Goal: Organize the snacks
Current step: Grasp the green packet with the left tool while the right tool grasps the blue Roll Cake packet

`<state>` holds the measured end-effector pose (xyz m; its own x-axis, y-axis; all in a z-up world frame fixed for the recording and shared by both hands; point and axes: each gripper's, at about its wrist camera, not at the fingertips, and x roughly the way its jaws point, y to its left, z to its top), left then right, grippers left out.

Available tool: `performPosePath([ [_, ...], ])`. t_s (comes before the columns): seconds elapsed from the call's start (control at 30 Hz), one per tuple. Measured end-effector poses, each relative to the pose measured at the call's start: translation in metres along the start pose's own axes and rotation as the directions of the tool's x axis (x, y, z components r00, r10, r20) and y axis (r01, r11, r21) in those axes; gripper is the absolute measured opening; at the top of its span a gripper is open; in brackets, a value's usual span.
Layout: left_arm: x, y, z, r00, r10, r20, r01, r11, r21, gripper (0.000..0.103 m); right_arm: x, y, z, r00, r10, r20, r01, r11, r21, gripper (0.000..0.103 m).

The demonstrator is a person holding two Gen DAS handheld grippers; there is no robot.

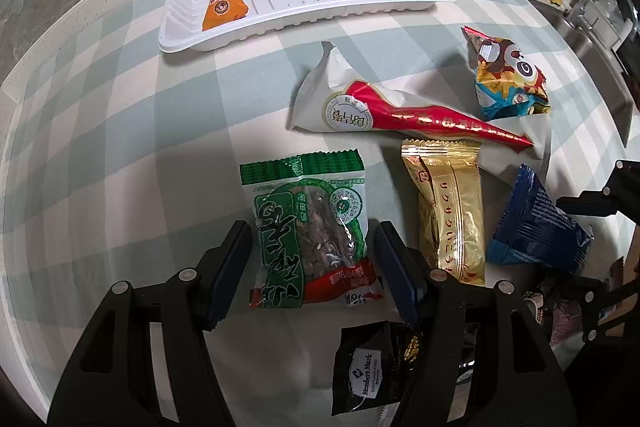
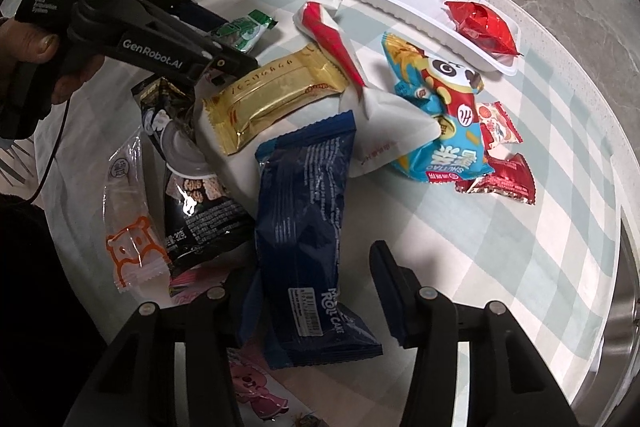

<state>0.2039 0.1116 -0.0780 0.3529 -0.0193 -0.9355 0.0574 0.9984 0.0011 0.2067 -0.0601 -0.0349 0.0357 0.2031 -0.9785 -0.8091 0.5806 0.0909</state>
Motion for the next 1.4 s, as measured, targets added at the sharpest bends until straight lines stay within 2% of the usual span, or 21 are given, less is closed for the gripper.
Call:
performPosePath([
  [0.73,-0.001,0.0,-0.001,1.0,0.001,0.009,-0.001,1.0,0.013,0.062,0.001,0.001,-0.001,1.0,0.0,-0.007,0.0,1.0,0.012,0.049],
  [0.87,-0.002,0.001,-0.002,1.0,-0.002,0.013,0.002,1.0,0.018,0.062,0.001,0.001,-0.001,1.0,0.002,-0.007,-0.001,1.0,0.015,0.047],
  [1.1,-0.004,0.001,-0.006,0.999,-0.022,0.032,0.021,0.999,0.032,0.061,0.0,0.001,-0.001,1.0,0.01,-0.005,-0.01,1.0,0.011,0.033],
  [1.17,-0.005,0.0,-0.007,0.999,-0.028,0.041,0.027,0.999,0.043,0.05,0.0,0.002,-0.001,1.0,0.01,-0.002,-0.01,1.0,0.011,0.03],
  [1.4,-0.011,0.004,-0.008,0.996,-0.071,0.056,0.07,0.997,0.029,0.037,-0.011,0.0,-0.002,0.999,0.029,0.026,-0.029,0.999,0.033,0.029],
])
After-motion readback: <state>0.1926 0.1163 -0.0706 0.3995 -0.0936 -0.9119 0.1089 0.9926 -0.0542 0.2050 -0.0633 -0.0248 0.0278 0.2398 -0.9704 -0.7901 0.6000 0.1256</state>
